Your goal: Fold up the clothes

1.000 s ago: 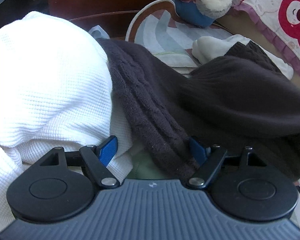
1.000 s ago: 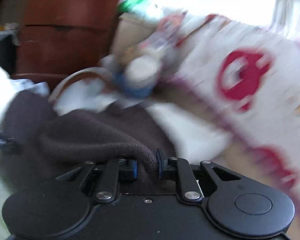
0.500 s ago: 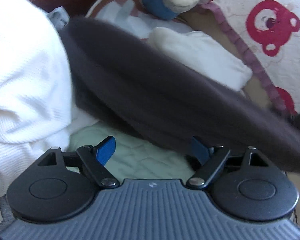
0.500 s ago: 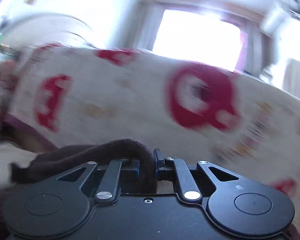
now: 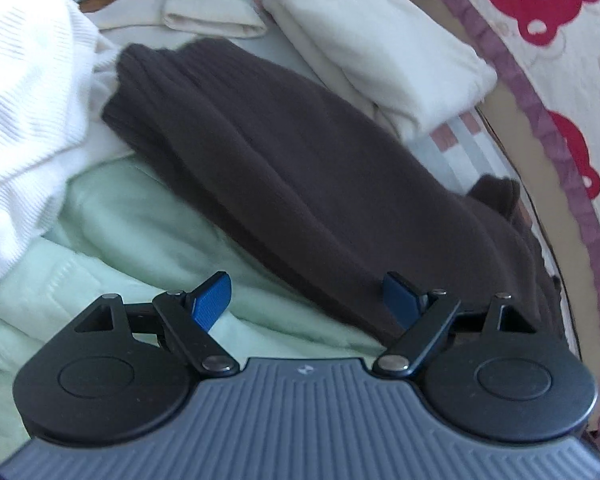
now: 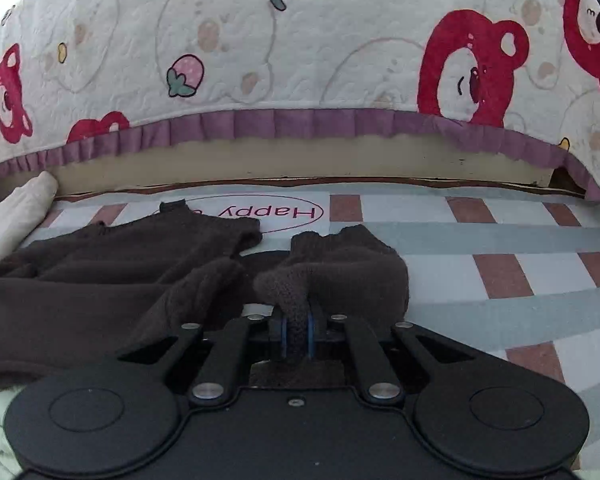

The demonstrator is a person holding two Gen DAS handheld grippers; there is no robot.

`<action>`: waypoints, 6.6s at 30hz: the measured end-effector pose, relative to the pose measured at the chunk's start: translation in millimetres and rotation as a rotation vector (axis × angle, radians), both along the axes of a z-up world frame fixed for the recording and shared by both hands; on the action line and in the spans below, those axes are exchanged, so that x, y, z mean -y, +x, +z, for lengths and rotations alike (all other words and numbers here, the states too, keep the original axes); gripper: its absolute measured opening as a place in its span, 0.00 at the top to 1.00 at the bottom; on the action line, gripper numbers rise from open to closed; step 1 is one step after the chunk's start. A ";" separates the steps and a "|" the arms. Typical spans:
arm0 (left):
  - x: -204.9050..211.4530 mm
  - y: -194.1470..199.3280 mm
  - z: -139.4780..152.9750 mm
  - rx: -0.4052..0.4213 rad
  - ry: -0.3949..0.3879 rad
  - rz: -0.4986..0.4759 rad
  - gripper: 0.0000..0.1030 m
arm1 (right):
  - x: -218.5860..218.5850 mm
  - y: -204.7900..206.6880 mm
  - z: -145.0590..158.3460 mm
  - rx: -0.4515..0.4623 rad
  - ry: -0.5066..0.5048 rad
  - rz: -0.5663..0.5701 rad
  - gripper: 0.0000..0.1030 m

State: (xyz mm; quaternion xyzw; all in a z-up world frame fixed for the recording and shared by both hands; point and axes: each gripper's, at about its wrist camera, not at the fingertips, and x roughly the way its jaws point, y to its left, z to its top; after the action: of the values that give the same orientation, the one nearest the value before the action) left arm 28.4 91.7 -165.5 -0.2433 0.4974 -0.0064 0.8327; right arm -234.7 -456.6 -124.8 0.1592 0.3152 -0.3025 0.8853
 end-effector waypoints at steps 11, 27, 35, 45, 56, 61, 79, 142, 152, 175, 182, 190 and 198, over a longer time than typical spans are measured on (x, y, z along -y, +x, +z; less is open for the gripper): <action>32.8 -2.3 -0.1 -0.039 0.078 -0.084 0.19 | 20.1 -0.7 -22.9 0.023 0.177 -0.104 0.89; 135.7 -22.1 51.6 0.126 -0.204 -0.646 0.19 | -20.7 6.2 37.2 0.584 0.968 0.562 0.90; 150.6 -24.1 37.2 0.066 -0.208 -0.689 0.19 | -59.4 22.4 39.3 0.444 0.879 0.640 0.58; 165.6 -28.2 12.4 -0.019 -0.225 -0.764 0.17 | -81.3 51.6 31.5 0.276 0.751 0.642 0.34; 216.2 -54.0 -11.2 0.074 0.106 -1.021 0.52 | -45.6 103.6 -1.0 0.108 0.578 0.441 0.34; 164.5 -52.2 31.8 0.210 0.072 -0.874 0.93 | -35.6 123.0 -13.5 0.063 0.545 0.376 0.34; 21.9 -65.9 70.2 0.312 0.289 -0.291 0.92 | -51.7 173.2 -23.9 0.017 0.538 0.348 0.33; 296.1 51.6 39.6 0.250 0.372 -0.829 0.27 | 96.6 81.8 -79.4 -0.063 0.297 0.211 0.38; 323.1 73.2 40.7 0.196 0.276 -0.946 0.24 | 102.8 123.3 -90.3 -0.067 0.273 0.301 0.30; 353.7 53.0 50.5 0.380 0.452 -0.983 0.83 | 19.8 41.5 33.5 0.124 -0.298 0.212 0.87; 392.0 10.9 190.4 0.976 0.556 -0.956 0.80 | 38.0 -8.3 100.0 0.326 -0.283 0.044 0.88; 466.8 6.5 170.7 0.920 0.616 -1.107 0.25 | 93.0 -17.8 34.4 0.052 -0.297 -0.230 0.87; 424.7 45.3 46.0 0.479 0.632 -1.081 0.26 | 175.5 -45.4 -47.4 0.078 0.203 -0.402 0.87</action>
State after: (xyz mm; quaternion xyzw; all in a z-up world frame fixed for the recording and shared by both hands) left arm 73.7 -333.1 -119.5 0.3036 0.3288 -0.3305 0.8309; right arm -280.1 -632.0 -172.2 0.3186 0.2715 -0.4333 0.7982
